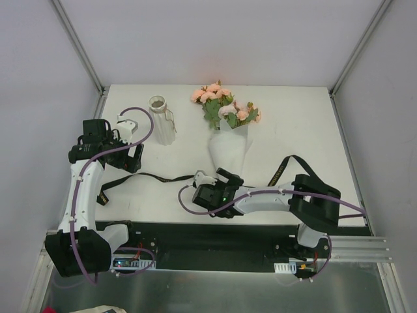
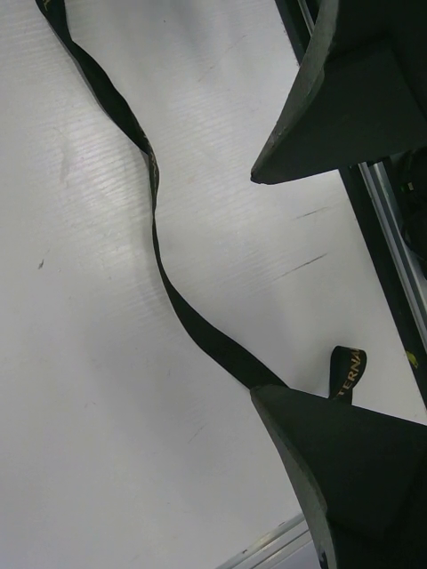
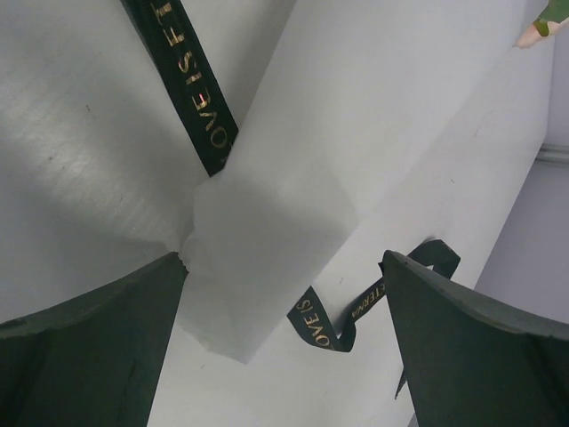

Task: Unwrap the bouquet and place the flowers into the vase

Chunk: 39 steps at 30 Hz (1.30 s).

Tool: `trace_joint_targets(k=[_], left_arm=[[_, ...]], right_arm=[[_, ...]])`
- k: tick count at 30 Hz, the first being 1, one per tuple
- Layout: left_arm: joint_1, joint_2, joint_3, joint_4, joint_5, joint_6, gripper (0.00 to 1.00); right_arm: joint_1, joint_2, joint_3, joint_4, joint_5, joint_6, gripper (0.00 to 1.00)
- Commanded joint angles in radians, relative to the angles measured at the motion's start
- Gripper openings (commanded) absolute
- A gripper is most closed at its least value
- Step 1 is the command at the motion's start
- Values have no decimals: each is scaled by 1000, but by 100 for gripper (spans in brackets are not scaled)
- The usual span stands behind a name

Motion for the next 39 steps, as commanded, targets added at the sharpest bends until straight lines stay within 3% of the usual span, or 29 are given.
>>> trace_joint_targets(k=[1,16,36,39], left_arm=[[-7,4,-4,9,22,2,96],[-9,19,8,20,14,-14,97],[-9,12,13,25,1,-14,98],[-7,12,17,25,2,-15,98]], right_arm=[[17,44,51,-45,83,-18,96],[32,97,63,73,259,-126,96],[-20,27,42,225,281,-186,99],[-20,-40,20,300,299,-227,81]])
